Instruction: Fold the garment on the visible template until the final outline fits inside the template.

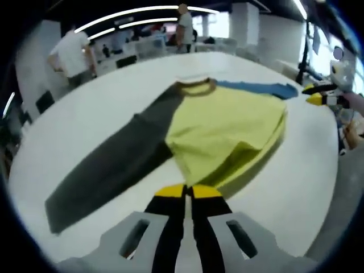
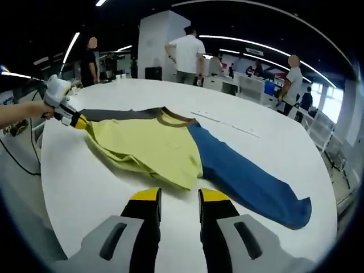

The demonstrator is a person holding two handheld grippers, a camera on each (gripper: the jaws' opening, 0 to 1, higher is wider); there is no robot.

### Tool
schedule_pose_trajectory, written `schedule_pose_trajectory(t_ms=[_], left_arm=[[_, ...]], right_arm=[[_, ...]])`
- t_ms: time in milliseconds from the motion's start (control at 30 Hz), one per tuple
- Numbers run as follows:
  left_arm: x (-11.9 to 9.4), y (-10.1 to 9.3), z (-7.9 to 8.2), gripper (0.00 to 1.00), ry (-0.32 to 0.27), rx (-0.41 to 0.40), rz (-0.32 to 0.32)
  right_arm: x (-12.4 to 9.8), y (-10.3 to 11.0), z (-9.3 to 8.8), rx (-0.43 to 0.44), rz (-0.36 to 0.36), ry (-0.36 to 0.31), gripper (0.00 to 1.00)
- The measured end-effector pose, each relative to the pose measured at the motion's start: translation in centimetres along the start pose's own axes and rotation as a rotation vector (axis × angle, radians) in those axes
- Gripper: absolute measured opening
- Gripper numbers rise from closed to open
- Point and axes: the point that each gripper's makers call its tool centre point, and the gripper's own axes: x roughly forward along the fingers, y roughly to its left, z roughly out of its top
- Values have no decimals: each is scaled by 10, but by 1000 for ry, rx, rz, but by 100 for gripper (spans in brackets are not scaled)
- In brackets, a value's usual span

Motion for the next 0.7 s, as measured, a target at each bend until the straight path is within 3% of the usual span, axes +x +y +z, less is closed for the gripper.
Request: schedule_pose_trajectory(t_ms=[267, 700], left_arm=[[-2, 0, 1, 0, -9, -10, -4], [-1, 3, 1, 0, -9, -11, -4]], right_arm=[[17, -8, -13, 34, -22, 32, 22], [34, -13, -18, 40, -45, 47, 19]])
